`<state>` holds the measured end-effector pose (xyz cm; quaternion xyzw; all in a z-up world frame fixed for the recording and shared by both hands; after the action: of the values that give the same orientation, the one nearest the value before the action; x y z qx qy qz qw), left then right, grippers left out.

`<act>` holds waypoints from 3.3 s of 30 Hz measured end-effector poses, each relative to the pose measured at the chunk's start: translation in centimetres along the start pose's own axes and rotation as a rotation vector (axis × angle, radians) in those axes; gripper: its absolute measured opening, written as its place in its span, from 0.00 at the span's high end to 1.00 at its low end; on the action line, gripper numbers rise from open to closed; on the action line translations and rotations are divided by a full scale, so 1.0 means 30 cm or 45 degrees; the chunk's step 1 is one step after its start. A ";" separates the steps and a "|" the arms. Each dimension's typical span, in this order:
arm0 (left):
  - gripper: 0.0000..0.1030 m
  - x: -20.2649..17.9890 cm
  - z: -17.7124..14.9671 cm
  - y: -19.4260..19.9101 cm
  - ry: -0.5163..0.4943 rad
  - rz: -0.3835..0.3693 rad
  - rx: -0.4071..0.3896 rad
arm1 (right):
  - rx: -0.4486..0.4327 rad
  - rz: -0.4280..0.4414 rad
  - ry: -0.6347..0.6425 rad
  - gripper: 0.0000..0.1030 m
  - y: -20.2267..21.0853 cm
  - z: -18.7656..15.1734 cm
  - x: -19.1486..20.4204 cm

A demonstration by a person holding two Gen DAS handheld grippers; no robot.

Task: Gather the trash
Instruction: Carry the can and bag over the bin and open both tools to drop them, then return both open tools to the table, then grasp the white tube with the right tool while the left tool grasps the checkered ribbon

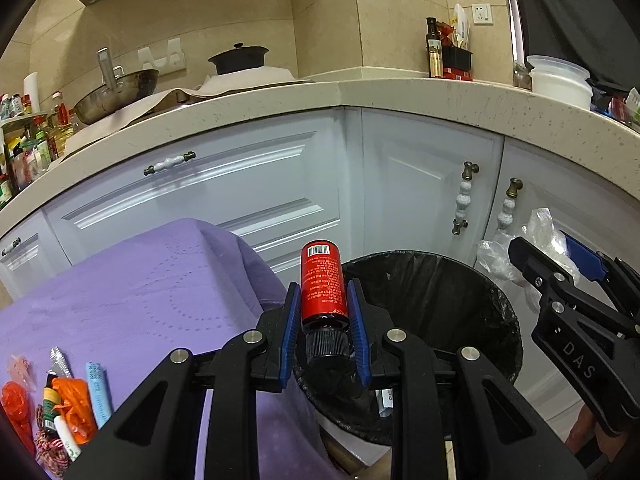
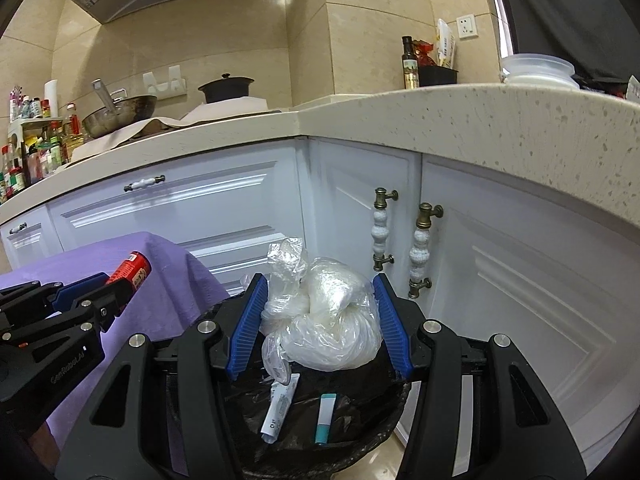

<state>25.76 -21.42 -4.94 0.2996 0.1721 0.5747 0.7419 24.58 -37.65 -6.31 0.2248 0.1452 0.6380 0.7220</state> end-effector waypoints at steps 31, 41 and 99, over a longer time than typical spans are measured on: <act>0.47 0.104 0.019 0.045 0.078 0.031 -0.035 | -0.014 -0.024 -0.045 0.34 0.018 0.007 0.006; 0.47 0.301 -0.063 0.160 0.183 0.129 -0.035 | 0.000 0.094 -0.006 0.34 0.073 -0.023 0.191; 0.47 0.871 -0.559 0.445 0.532 0.377 0.137 | 0.421 0.570 0.466 0.83 0.250 -0.358 1.031</act>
<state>13.02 9.82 -6.80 0.2352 0.3062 0.7165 0.5810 17.26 -5.00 -9.30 0.2471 0.3210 0.7784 0.4795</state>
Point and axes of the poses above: each gripper's, at about its wrist camera, not at the fingertips, and y roughly against the way its jaws point, x to its left, z to its top, the point moved 6 cm from there along -y, roughly the way its jaws point, and after that the axes turned 8 degrees about x, right-handed, at the moved point
